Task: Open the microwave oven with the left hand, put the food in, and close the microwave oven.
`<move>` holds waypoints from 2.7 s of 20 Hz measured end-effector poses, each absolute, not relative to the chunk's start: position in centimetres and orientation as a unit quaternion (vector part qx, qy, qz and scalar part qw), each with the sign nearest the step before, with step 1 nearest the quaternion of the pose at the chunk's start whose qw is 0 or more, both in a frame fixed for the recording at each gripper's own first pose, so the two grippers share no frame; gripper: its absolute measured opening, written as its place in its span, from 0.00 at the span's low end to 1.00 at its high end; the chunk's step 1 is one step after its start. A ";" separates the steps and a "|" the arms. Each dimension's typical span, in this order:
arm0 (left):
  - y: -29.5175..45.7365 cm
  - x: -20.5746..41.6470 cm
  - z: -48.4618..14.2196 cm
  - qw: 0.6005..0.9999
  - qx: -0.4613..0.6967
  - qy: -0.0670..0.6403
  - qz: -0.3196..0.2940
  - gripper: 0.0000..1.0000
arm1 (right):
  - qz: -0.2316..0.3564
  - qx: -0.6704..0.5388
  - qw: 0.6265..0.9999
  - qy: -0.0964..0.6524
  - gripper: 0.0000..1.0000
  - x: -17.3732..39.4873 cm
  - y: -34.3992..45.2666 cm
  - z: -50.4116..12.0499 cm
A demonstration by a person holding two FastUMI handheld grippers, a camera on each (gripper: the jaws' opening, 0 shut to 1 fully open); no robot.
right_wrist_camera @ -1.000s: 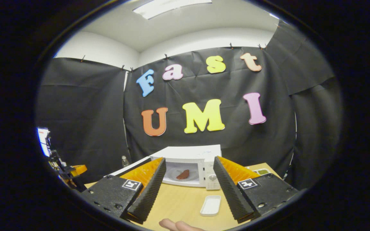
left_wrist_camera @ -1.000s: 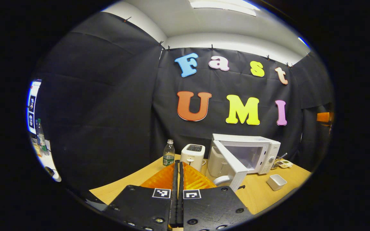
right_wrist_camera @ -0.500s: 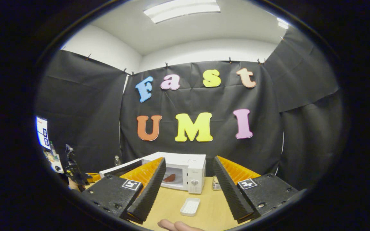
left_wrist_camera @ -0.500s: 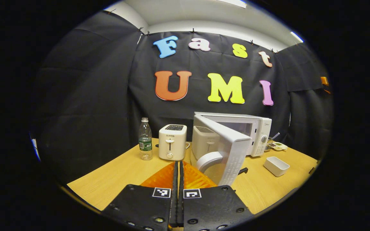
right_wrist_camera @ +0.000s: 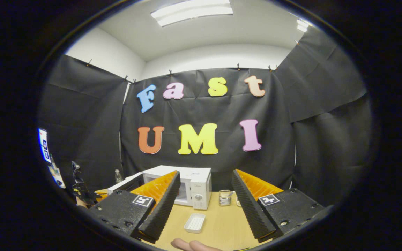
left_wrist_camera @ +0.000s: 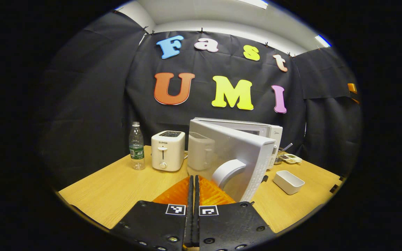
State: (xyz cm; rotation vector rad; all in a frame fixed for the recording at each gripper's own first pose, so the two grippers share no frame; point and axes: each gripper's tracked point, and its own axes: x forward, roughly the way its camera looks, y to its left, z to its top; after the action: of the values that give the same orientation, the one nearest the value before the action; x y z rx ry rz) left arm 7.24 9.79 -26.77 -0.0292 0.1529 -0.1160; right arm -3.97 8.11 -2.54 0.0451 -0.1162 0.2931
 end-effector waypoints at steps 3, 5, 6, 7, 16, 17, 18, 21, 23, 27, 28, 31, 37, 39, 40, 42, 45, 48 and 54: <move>6.4 8.1 -26.5 0.994 -0.005 0.074 -0.082 0.00 | 0.141 0.031 0.987 -0.069 0.86 -5.0 6.9 -1.3; 4.2 8.5 -26.7 0.992 -0.001 0.078 -0.099 0.00 | 0.139 0.038 0.987 -0.079 0.85 -5.5 5.9 -0.7; 3.1 8.8 -26.7 0.991 -0.003 0.078 -0.108 0.00 | 0.133 0.039 0.987 -0.084 0.86 -5.6 5.1 -0.6; 1.8 9.2 -26.8 0.990 -0.005 0.080 -0.118 0.00 | 0.123 0.042 0.987 -0.091 0.85 -5.6 4.2 -0.2; -7.1 15.4 -28.0 0.979 -0.001 0.081 -0.187 0.00 | 0.103 0.050 0.987 -0.108 0.95 -5.6 1.8 0.8; -7.4 16.3 -28.1 0.979 -0.002 0.082 -0.186 0.00 | 0.102 0.051 0.988 -0.106 0.95 -5.5 1.6 0.7; -7.8 17.1 -28.4 0.979 -0.005 0.085 -0.186 0.00 | 0.100 0.053 0.988 -0.103 0.95 -5.4 1.4 0.4; -9.0 19.1 -28.9 0.977 -0.016 0.083 -0.198 0.00 | 0.093 0.058 0.990 -0.094 0.86 -5.0 0.4 -0.4; -9.4 20.4 -29.4 0.976 -0.019 0.085 -0.199 0.00 | 0.089 0.063 0.990 -0.091 0.86 -4.8 -0.2 -0.7; -10.3 22.3 -29.6 0.977 -0.022 0.082 -0.197 0.00 | 0.101 0.068 0.987 -0.103 0.86 -4.7 -0.5 -0.6; -10.4 23.0 -29.5 0.977 -0.022 0.081 -0.194 0.00 | 0.101 0.068 0.987 -0.104 0.86 -4.6 -0.6 -0.8; -11.3 24.8 -29.1 0.979 -0.024 0.081 -0.185 0.00 | 0.090 0.062 0.989 -0.099 0.95 -3.7 -1.4 -1.4; -13.9 28.9 -28.2 0.978 -0.056 0.086 -0.179 0.00 | 0.097 0.054 0.991 -0.075 0.86 -2.1 -1.2 -3.7; -14.1 30.5 -28.7 0.979 -0.062 0.099 -0.165 0.00 | 0.096 0.048 0.992 -0.071 0.87 -1.9 -1.3 -4.1; -13.8 30.6 -28.8 0.980 -0.064 0.105 -0.154 0.00 | 0.094 0.046 0.992 -0.067 0.86 -1.9 -1.4 -4.3; -13.7 31.0 -29.0 0.982 -0.049 0.116 -0.140 0.04 | 0.096 0.045 0.992 -0.064 0.87 -2.2 -1.4 -4.4; -14.0 31.7 -28.9 0.986 0.000 0.110 -0.124 0.05 | 0.096 0.045 0.993 -0.060 0.87 -2.6 -1.6 -4.7; -13.9 31.9 -29.2 0.986 0.021 0.117 -0.114 0.05 | 0.094 0.044 0.993 -0.052 0.86 -3.1 -1.5 -5.1; -14.0 31.6 -29.3 0.979 0.004 0.173 -0.103 0.05 | 0.082 0.046 0.995 -0.033 0.87 -4.3 -1.7 -5.9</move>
State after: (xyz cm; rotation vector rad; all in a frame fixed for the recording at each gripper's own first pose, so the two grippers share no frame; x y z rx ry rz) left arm 31.64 -14.04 -29.32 0.0085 0.3491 -0.2084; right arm -4.34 -1.65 -5.93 0.0928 -0.0662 0.1642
